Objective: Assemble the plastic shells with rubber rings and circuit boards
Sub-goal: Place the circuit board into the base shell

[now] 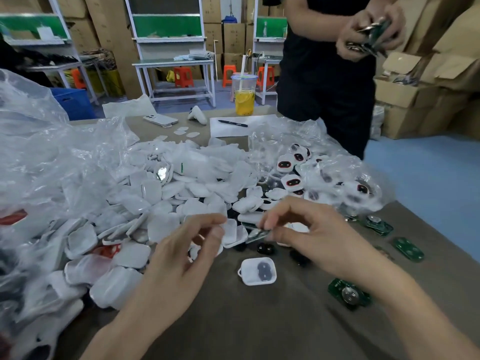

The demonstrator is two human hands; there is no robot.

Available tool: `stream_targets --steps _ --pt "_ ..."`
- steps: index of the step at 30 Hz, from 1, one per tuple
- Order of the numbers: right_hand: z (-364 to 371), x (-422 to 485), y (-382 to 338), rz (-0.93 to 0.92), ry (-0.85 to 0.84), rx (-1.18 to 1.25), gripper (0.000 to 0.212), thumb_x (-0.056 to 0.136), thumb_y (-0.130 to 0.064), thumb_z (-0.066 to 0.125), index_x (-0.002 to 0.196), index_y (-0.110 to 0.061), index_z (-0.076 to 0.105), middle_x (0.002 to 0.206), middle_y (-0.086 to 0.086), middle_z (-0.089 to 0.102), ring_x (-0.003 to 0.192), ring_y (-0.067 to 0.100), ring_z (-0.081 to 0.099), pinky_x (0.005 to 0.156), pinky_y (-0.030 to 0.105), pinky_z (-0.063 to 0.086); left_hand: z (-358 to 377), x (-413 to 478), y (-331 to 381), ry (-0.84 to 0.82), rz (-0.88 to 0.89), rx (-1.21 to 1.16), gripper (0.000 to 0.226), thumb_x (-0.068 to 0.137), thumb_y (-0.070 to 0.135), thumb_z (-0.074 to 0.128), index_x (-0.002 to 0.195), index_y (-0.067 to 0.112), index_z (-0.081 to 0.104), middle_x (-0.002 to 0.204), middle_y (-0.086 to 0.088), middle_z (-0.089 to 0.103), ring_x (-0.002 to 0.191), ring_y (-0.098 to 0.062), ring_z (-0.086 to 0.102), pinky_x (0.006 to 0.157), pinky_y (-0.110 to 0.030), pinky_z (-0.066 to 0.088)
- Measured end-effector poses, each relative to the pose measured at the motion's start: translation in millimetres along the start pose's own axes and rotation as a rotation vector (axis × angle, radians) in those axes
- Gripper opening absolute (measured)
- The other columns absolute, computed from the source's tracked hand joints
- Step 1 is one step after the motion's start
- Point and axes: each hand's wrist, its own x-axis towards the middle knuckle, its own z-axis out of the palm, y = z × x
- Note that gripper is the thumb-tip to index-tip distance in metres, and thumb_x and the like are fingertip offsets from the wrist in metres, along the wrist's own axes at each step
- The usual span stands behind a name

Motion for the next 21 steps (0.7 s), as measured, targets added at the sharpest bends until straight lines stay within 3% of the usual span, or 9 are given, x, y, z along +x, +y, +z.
stream_targets --steps 3,8,11,13,15,17,19,21 --pt "22.4 14.8 5.9 -0.126 0.010 0.033 0.031 0.087 -0.009 0.075 0.076 -0.037 0.067 0.105 -0.019 0.070 0.101 0.005 0.066 0.082 0.017 0.049 5.7 -1.3 4.8 -0.088 -0.005 -0.067 0.027 0.091 0.064 0.048 0.114 0.056 0.058 0.098 0.029 0.069 0.093 0.005 0.066 0.074 -0.006 0.043" --pt "33.2 16.9 16.4 -0.133 0.032 0.090 0.033 0.087 -0.002 0.073 0.076 -0.033 0.068 0.099 -0.012 0.070 0.096 0.012 0.067 0.078 0.016 0.050 10.6 1.5 5.2 -0.127 0.000 -0.230 0.019 0.091 0.039 0.059 0.107 0.047 0.067 0.094 0.018 0.074 0.087 -0.004 0.070 0.077 -0.015 0.052" --pt "32.5 13.7 18.2 -0.091 0.031 0.108 0.035 0.093 -0.006 0.065 0.081 -0.038 0.067 0.102 -0.008 0.070 0.093 0.017 0.067 0.082 0.034 0.055 12.7 3.2 5.0 -0.129 -0.039 -0.306 0.015 0.090 0.037 0.061 0.099 0.045 0.070 0.091 0.012 0.076 0.086 -0.005 0.071 0.080 -0.023 0.055" --pt "31.6 12.8 18.2 -0.042 0.010 0.163 0.021 0.094 -0.019 0.060 0.089 -0.037 0.069 0.100 0.002 0.070 0.093 0.029 0.066 0.088 0.049 0.052 13.9 5.3 3.5 -0.103 -0.083 -0.362 0.013 0.088 0.037 0.062 0.095 0.042 0.072 0.087 0.009 0.076 0.083 -0.007 0.071 0.080 -0.025 0.055" --pt "30.7 12.4 17.5 -0.013 0.002 0.241 0.012 0.089 -0.030 0.060 0.094 -0.035 0.070 0.098 0.010 0.069 0.094 0.038 0.063 0.090 0.054 0.050 13.9 6.0 2.9 -0.095 -0.117 -0.415 0.012 0.087 0.036 0.063 0.093 0.038 0.074 0.086 0.006 0.076 0.081 -0.006 0.070 0.079 -0.022 0.055" --pt "30.8 13.0 17.1 -0.011 0.013 0.294 0.010 0.086 -0.031 0.065 0.094 -0.035 0.070 0.089 0.001 0.070 0.084 0.031 0.064 0.086 0.046 0.053 13.1 5.8 3.9 -0.099 -0.135 -0.457 0.013 0.087 0.035 0.063 0.094 0.036 0.075 0.087 0.005 0.077 0.081 -0.005 0.070 0.077 -0.018 0.054" --pt "32.1 14.6 17.4 -0.007 0.004 0.339 0.014 0.084 -0.026 0.070 0.094 -0.036 0.070 0.086 -0.011 0.069 0.078 0.013 0.063 0.082 0.034 0.055 12.6 5.3 5.9 -0.110 -0.138 -0.498 0.015 0.088 0.033 0.064 0.098 0.038 0.074 0.091 0.006 0.078 0.083 -0.004 0.071 0.076 -0.014 0.053" --pt "33.3 16.2 18.7 0.001 -0.015 0.372 0.019 0.084 -0.023 0.071 0.096 -0.037 0.070 0.086 -0.011 0.069 0.079 0.010 0.065 0.082 0.033 0.055 12.8 4.6 7.6 -0.118 -0.136 -0.528 0.017 0.088 0.032 0.066 0.100 0.042 0.073 0.095 0.007 0.078 0.086 -0.005 0.072 0.076 -0.012 0.053"
